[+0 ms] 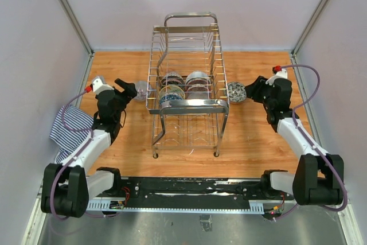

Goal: Unload the bowls from the dish rack
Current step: Place the bowl at the center of the board, then pick up the bowl from the dish rack.

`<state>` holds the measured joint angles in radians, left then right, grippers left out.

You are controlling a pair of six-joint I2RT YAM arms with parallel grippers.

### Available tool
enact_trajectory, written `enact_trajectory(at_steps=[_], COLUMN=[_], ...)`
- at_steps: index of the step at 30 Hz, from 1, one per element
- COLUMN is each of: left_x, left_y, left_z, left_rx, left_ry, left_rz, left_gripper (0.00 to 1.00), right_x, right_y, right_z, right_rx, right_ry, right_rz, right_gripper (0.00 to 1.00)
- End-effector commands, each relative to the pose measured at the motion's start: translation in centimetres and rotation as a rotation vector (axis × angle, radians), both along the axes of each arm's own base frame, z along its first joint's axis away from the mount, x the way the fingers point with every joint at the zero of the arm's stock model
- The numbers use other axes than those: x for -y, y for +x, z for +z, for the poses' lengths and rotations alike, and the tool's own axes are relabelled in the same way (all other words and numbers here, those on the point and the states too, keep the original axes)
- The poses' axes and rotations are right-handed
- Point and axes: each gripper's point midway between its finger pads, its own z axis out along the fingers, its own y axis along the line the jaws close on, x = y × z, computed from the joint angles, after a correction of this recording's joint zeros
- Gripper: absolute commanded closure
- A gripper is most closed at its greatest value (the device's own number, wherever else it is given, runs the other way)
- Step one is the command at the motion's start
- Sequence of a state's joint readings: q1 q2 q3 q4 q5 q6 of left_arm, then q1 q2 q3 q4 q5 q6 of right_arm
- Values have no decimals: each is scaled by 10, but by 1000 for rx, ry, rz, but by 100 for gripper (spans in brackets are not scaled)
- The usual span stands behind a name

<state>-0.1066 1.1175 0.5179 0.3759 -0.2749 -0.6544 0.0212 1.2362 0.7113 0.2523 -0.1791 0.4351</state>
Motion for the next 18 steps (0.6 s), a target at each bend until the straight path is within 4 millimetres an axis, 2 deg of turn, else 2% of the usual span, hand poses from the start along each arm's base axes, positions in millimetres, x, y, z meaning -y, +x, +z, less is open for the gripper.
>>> enact_trajectory(at_steps=[1,6,14,18], left_x=[20,31,61,67], left_y=[-10,-17,-21,-19], left_z=[28,38,35,29], left_rx=[121,132,69,45], left_ry=[66,99,206,247], left_rz=[-162,-232,-333,-355], left_gripper=[11,12,12,12], right_x=[-17,-32,-61,-79], right_y=[-10,-20,-27,-28], right_z=[20,26,35,35], right_rx=[122,140,160,172], right_ry=[-5,-40,-126,-204], right_rz=[127,205,324,366], right_gripper=[54,55,56,58])
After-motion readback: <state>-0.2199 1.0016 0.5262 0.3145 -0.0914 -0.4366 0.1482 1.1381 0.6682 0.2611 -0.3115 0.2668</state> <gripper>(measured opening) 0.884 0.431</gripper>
